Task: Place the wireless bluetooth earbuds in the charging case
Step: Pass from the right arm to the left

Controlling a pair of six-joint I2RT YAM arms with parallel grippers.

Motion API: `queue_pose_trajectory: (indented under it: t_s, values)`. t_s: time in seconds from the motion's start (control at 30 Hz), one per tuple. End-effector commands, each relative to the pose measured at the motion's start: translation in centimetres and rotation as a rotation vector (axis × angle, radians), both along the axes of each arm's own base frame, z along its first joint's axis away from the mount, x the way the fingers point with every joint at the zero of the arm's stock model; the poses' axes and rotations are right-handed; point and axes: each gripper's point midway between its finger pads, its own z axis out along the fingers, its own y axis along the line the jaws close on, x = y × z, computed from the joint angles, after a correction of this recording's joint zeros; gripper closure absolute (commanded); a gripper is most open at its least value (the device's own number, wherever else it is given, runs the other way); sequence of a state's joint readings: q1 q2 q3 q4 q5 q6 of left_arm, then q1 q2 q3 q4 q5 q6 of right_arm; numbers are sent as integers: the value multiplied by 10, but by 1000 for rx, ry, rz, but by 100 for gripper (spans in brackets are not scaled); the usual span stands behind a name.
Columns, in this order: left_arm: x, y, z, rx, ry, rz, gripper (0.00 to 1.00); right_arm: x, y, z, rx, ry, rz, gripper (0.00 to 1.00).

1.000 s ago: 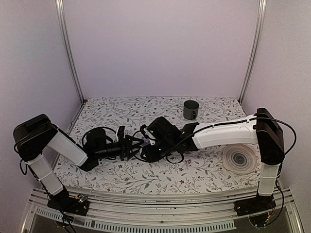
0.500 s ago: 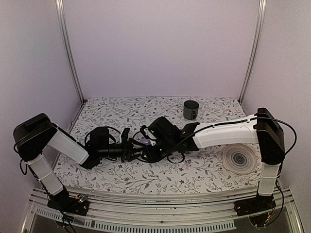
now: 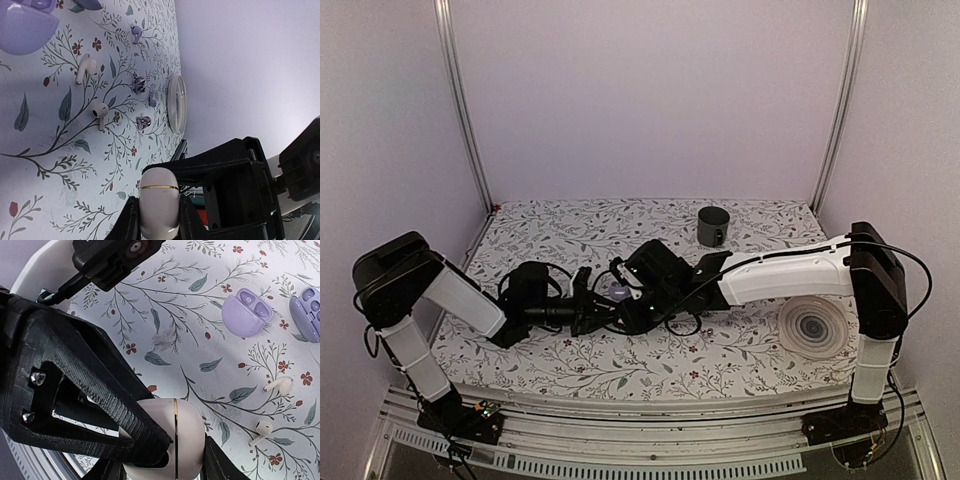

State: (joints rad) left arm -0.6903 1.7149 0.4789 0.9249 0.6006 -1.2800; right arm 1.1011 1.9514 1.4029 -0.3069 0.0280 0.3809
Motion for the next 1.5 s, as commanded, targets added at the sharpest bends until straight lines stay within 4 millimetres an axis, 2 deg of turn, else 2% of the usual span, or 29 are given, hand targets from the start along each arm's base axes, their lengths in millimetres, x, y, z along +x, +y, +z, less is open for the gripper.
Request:
queue_pose_trajectory:
  t_s: [0.0, 0.07, 0.17, 0.37, 0.57, 0.73, 0.83, 1.13, 1.23, 1.47]
  values:
    - [-4, -12, 10, -46, -20, -59, 88, 7, -1, 24, 35, -43, -18, 52]
    - [-4, -14, 13, -53, -32, -66, 100, 5, 0, 25, 40, -38, -10, 47]
    - [0, -19, 25, -70, -70, -78, 100, 2, 2, 32, 66, -17, 10, 40]
    - [13, -27, 52, -74, -161, -92, 100, -1, -1, 60, 181, 40, 40, 35]
    - [26, -29, 70, -85, -210, -95, 100, 5, -16, 85, 292, 90, 30, 28]
    - [40, -24, 81, -98, -236, -77, 100, 9, -30, 103, 378, 148, 19, 21]
    - [47, -21, 88, -95, -259, -75, 100, 12, -38, 114, 422, 164, 1, 13]
    - [56, -14, 102, -108, -328, -116, 100, 20, -57, 141, 489, 159, -35, 10]
    - [57, -12, 109, -122, -371, -145, 100, 19, -65, 140, 500, 174, -46, 10]
    - [46, -12, 130, -200, -510, -256, 100, 24, -81, 163, 556, 153, -53, 11]
